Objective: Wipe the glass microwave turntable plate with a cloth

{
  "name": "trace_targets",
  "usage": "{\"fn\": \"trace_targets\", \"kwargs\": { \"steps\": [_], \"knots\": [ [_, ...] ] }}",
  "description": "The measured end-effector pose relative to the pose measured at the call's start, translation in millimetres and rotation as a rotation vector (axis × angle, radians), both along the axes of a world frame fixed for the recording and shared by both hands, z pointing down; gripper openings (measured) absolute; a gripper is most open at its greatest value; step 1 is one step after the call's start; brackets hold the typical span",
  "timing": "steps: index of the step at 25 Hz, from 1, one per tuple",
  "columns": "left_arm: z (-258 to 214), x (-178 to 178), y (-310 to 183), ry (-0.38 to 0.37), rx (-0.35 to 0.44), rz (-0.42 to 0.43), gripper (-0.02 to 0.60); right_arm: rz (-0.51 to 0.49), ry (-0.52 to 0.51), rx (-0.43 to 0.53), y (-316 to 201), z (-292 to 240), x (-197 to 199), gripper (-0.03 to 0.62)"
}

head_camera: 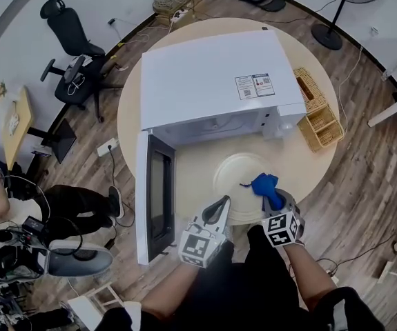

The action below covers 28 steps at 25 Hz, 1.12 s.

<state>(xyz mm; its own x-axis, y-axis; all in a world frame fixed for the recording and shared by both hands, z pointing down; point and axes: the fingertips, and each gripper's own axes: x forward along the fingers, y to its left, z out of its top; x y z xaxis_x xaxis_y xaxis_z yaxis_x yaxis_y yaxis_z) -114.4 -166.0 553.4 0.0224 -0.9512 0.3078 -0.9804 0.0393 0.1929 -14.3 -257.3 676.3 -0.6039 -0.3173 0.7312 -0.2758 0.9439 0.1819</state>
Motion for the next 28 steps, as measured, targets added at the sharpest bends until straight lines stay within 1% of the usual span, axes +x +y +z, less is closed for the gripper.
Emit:
{"fn": "trace_targets", "kwargs": {
  "steps": [4,8,11,14,17,19,21,23,28],
  "knots": [
    [-13.0,-1.1,-3.9,-0.003,0.024,0.008,0.006,-0.006,-0.184,0.046,-6.2,-58.3,-16.5,0.083],
    [-33.3,-4.6,-11.4,0.019,0.077,-0.009,0.006,0.003,-0.416,0.046,-10.7,-129.7,-31.0,0.083],
    [-53.6,-12.3,-14.5,-0.001,0.123,-0.025,0.006,-0.004,-0.553,0.067,-13.4,-182.4,-39.3,0.083],
    [-81.1,-22.8,-14.0,-0.033,0.164,-0.05,0.006,-0.013,-0.656,0.09,-14.0,-231.1,-45.9,0.081],
    [-102.0,-27.3,-15.3,-0.109,0.172,-0.078,0.006,-0.013,-0.716,0.128,-17.9,-266.2,-42.2,0.08],
    [-113.2,-23.7,-17.2,-0.143,0.192,-0.089,0.006,-0.018,-0.751,0.155,-20.3,-282.8,-34.6,0.079],
    [-127.0,-21.3,-18.0,-0.149,0.223,-0.101,0.006,-0.032,-0.771,0.186,-20.6,-297.1,-29.9,0.074],
    [-142.1,-25.8,-18.1,-0.142,0.246,-0.113,0.006,-0.042,-0.776,0.217,-20.4,-312.9,-33.2,0.071],
    [-162.1,-39.1,-20.2,-0.142,0.269,-0.109,0.006,-0.043,-0.774,0.246,-22.5,-332.7,-44.3,0.069]
  ]
}}
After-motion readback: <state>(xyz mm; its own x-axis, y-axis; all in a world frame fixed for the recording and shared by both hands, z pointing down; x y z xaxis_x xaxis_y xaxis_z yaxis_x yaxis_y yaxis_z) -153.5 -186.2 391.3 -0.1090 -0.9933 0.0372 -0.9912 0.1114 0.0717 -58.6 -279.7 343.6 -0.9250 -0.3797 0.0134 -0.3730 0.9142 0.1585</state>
